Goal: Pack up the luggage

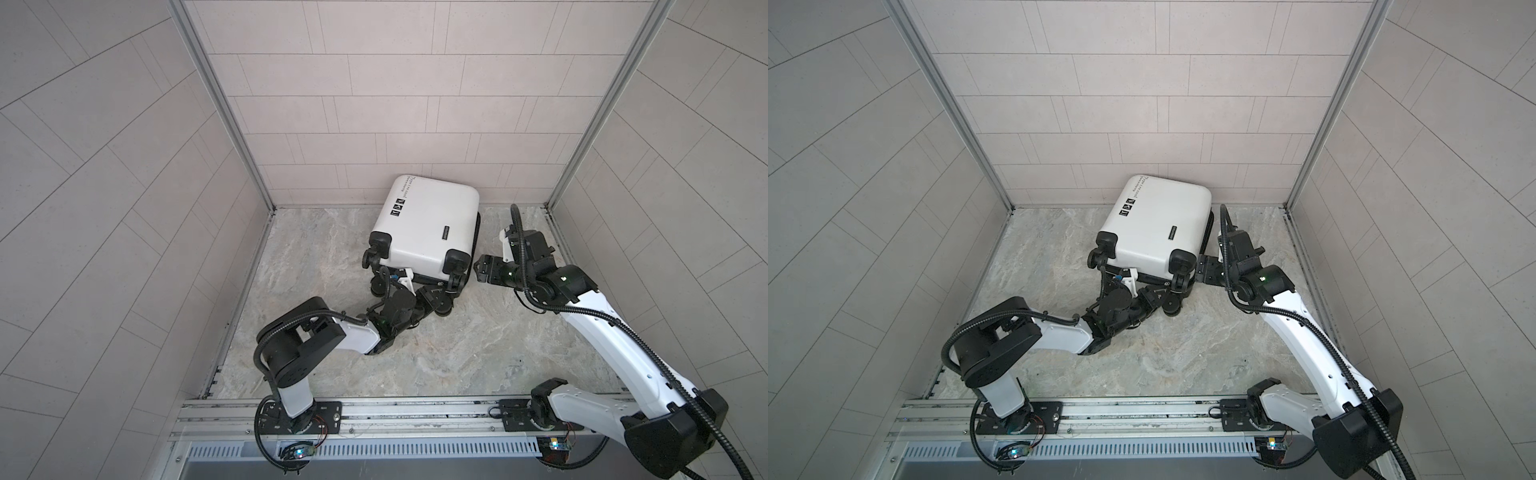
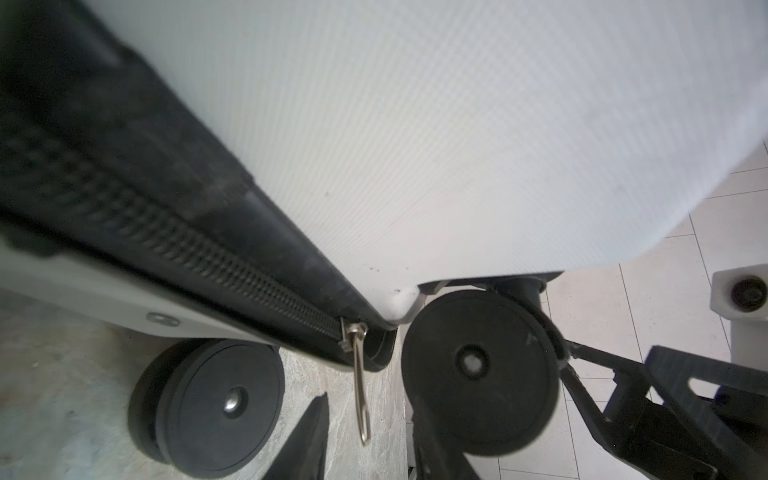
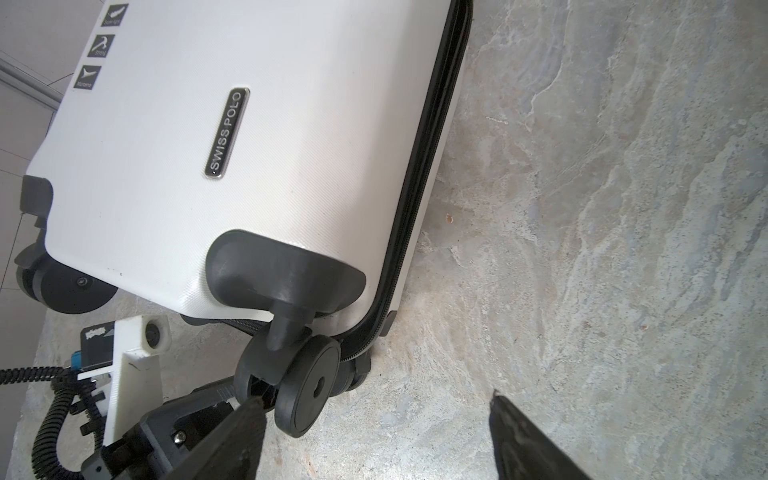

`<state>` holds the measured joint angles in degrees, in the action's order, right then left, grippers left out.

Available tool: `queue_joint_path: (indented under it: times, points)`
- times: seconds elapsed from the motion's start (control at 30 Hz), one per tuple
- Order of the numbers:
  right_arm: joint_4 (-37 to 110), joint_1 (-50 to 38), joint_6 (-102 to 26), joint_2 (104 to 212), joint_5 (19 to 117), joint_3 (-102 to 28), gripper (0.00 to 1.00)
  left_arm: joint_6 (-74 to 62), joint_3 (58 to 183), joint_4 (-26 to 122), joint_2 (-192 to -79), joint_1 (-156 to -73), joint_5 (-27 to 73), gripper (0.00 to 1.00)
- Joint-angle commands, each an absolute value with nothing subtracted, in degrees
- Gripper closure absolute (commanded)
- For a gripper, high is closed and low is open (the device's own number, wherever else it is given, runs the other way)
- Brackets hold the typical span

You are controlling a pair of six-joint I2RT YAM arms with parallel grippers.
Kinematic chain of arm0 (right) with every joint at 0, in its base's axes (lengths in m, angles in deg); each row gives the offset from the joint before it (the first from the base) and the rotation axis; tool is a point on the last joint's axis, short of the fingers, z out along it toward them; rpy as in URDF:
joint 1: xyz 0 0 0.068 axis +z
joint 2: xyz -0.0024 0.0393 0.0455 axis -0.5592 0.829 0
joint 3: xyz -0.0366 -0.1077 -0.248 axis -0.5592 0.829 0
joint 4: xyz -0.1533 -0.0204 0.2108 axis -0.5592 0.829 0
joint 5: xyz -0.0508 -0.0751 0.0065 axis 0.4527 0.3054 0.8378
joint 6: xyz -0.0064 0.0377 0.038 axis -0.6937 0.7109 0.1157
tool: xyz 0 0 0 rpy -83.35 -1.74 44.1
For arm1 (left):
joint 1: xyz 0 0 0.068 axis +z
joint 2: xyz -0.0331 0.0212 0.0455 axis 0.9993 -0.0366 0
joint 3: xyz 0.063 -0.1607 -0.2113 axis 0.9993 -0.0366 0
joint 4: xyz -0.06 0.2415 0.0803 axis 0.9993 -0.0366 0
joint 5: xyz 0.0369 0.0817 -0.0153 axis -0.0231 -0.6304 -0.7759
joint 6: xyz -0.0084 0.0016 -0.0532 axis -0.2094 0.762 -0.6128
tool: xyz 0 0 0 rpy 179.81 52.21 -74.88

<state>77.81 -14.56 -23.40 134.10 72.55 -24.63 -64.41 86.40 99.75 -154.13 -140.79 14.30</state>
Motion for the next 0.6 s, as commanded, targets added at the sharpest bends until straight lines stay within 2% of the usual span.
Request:
queue_joint_path:
  times: [0.0,0.57]
  points:
    - [78.6,-14.8,-23.5,132.7,72.8,-24.2,0.14,-65.6,88.0,102.1,-155.6,-140.9,14.6,0.62]
    - [78.5,-14.9,-22.4,131.2,72.7,-22.5,0.15,-65.9,89.2,102.9,-158.0,-140.6,12.9,0.72]
